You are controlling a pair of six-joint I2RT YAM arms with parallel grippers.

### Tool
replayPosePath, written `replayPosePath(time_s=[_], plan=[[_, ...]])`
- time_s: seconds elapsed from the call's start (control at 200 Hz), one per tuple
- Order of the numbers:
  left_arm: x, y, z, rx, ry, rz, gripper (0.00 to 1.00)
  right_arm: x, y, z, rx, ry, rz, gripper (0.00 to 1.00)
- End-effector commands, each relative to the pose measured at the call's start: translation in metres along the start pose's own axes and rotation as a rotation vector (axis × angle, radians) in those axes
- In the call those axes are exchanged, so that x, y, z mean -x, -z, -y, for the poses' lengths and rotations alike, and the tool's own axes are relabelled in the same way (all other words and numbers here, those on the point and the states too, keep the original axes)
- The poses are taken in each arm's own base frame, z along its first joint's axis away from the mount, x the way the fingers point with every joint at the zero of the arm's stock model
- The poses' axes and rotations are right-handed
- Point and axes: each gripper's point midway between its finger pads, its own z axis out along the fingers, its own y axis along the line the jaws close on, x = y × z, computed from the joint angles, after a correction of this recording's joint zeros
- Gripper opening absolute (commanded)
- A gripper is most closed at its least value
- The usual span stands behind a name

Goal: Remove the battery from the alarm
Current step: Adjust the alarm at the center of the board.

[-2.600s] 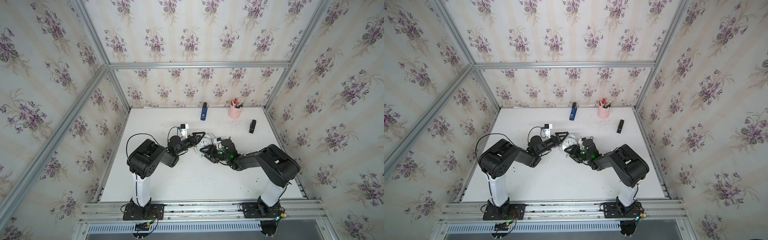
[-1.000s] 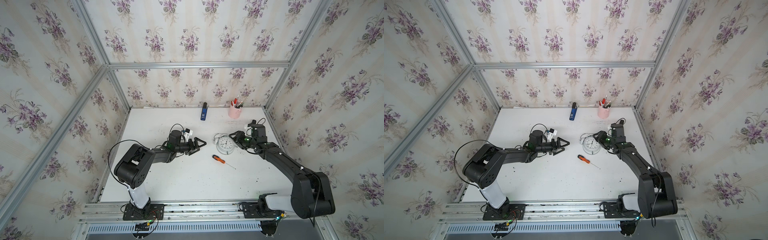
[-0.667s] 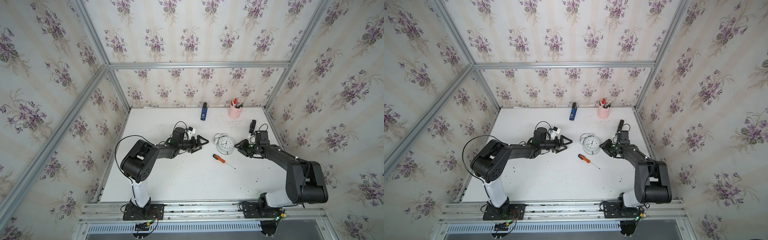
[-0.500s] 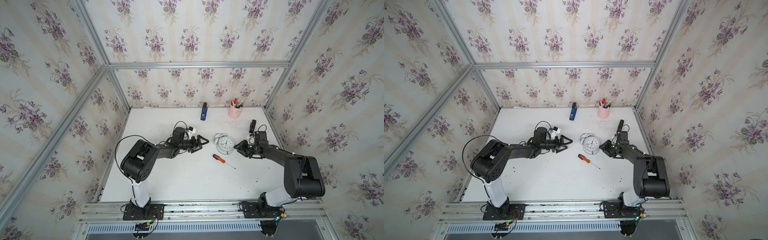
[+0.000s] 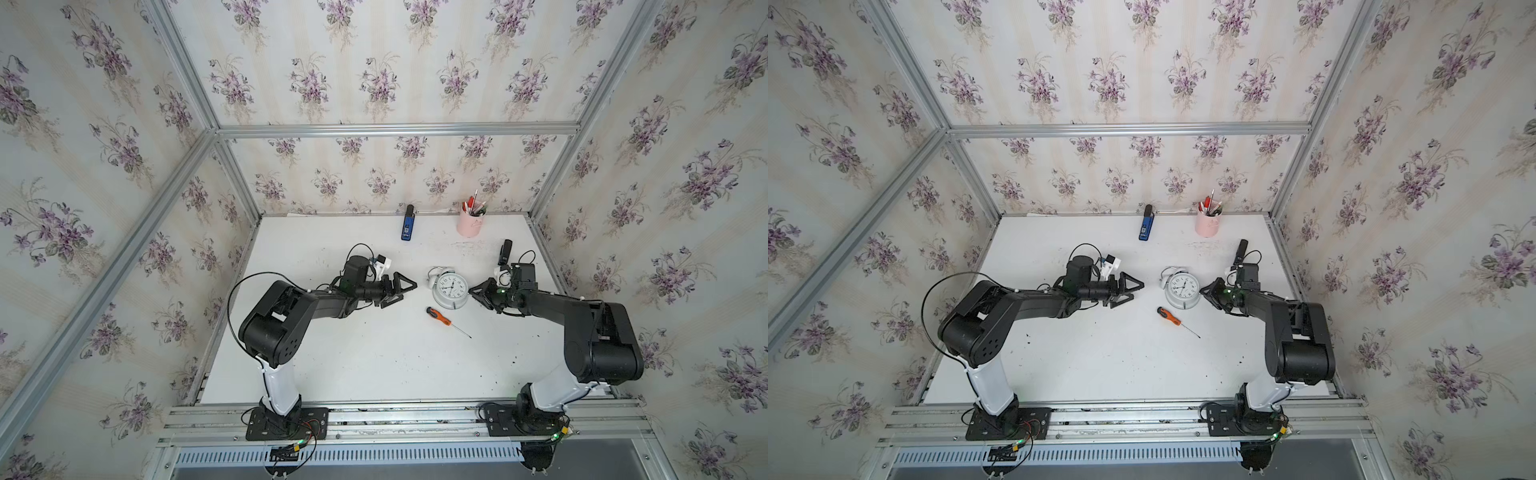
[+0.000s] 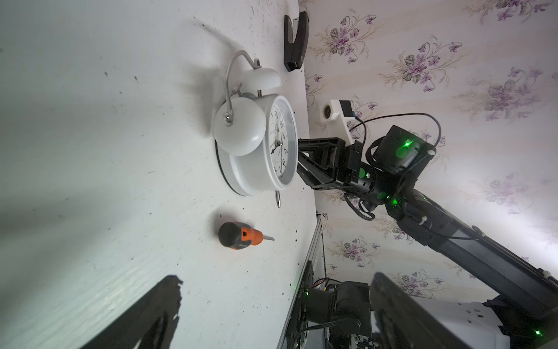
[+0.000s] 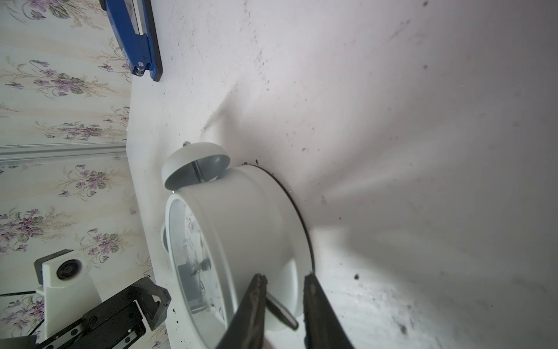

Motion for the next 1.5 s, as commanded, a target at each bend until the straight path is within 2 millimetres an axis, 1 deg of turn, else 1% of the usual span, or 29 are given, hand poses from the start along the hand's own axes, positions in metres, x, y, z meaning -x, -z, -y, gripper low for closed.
replayPosePath(time_s=[0.0,0.045,0.135,0.18,0.19,0.195,0.225,0.25,0.255,0.295,0.305,0.32,0.375,0.43,0.49,0.574,0.594,0.709,0.789,0.829,0.874,0.964,1.064,1.174,1.224,1.369,1.444,1.499], plan=[[0.005,-0.001,0.000,-0.003,-0.018,0.000,1.00,-0.005,0.000,-0.007,0.043,0.021,-0.021,0.14],[0.008,-0.002,0.000,-0.006,-0.018,0.001,1.00,-0.008,-0.001,-0.007,0.048,0.022,-0.037,0.10],[0.023,-0.004,0.006,-0.014,-0.027,0.015,1.00,-0.015,0.000,-0.004,0.044,0.031,-0.055,0.11],[0.035,-0.005,0.011,-0.011,-0.043,0.017,1.00,-0.016,0.001,-0.001,0.030,0.040,-0.057,0.13],[0.035,-0.006,0.009,0.001,-0.037,0.009,1.00,-0.016,0.001,-0.001,0.026,0.045,-0.057,0.14],[0.038,-0.006,0.012,-0.004,-0.049,0.013,1.00,-0.016,0.001,0.000,0.024,0.048,-0.057,0.14],[0.044,-0.007,0.011,0.027,-0.049,-0.004,1.00,-0.016,0.001,0.001,0.013,0.056,-0.060,0.17],[0.050,-0.008,0.013,0.050,-0.070,-0.016,1.00,-0.015,0.002,0.001,0.005,0.063,-0.061,0.19],[0.053,-0.008,0.015,0.048,-0.083,-0.014,1.00,-0.015,0.002,0.001,0.004,0.065,-0.062,0.20],[0.060,-0.012,0.016,0.095,-0.120,-0.046,1.00,-0.012,0.002,-0.001,0.004,0.079,-0.062,0.24],[0.059,-0.013,0.014,0.113,-0.121,-0.060,1.00,-0.012,0.002,-0.001,0.003,0.080,-0.063,0.25],[0.064,-0.014,0.017,0.129,-0.152,-0.066,1.00,-0.010,0.002,-0.002,0.003,0.084,-0.062,0.26],[0.076,-0.018,0.011,0.218,-0.192,-0.120,0.99,-0.006,0.001,-0.004,-0.004,0.096,-0.068,0.29],[0.086,-0.025,0.008,0.254,-0.242,-0.173,0.98,-0.002,0.000,-0.006,-0.009,0.112,-0.074,0.31],[0.094,-0.032,0.000,0.301,-0.278,-0.228,0.96,0.002,-0.001,-0.007,-0.021,0.123,-0.081,0.32],[0.094,-0.047,-0.003,0.311,-0.334,-0.309,0.89,0.005,-0.002,-0.010,-0.021,0.133,-0.088,0.33],[0.094,-0.051,-0.008,0.327,-0.347,-0.326,0.88,0.005,-0.002,-0.010,-0.022,0.134,-0.091,0.33],[0.097,-0.070,-0.025,0.383,-0.394,-0.355,0.86,0.006,-0.003,-0.009,-0.031,0.140,-0.097,0.33],[0.097,-0.085,-0.019,0.316,-0.402,-0.352,0.86,0.007,-0.004,-0.008,-0.031,0.136,-0.098,0.33],[0.093,-0.091,-0.015,0.294,-0.423,-0.357,0.86,0.006,-0.004,-0.009,-0.025,0.132,-0.102,0.33],[0.089,-0.097,-0.016,0.292,-0.443,-0.363,0.86,0.005,-0.005,-0.009,-0.022,0.129,-0.106,0.33],[0.086,-0.107,-0.024,0.310,-0.454,-0.368,0.86,0.003,-0.006,-0.008,-0.018,0.124,-0.112,0.33],[0.090,-0.115,-0.038,0.341,-0.431,-0.350,0.85,0.000,-0.006,-0.008,-0.007,0.117,-0.116,0.33],[0.093,-0.128,-0.040,0.325,-0.434,-0.335,0.84,-0.002,-0.006,-0.007,-0.009,0.122,-0.118,0.33],[0.096,-0.133,-0.043,0.339,-0.444,-0.325,0.81,-0.003,-0.006,-0.006,-0.010,0.123,-0.125,0.33],[0.109,-0.138,-0.048,0.344,-0.434,-0.281,0.79,-0.002,-0.006,-0.007,-0.008,0.136,-0.131,0.33],[0.108,-0.143,-0.044,0.300,-0.427,-0.284,0.74,-0.001,-0.007,-0.008,-0.010,0.143,-0.134,0.33],[0.104,-0.144,-0.044,0.306,-0.435,-0.295,0.64,-0.001,-0.007,-0.007,-0.014,0.144,-0.136,0.33]])
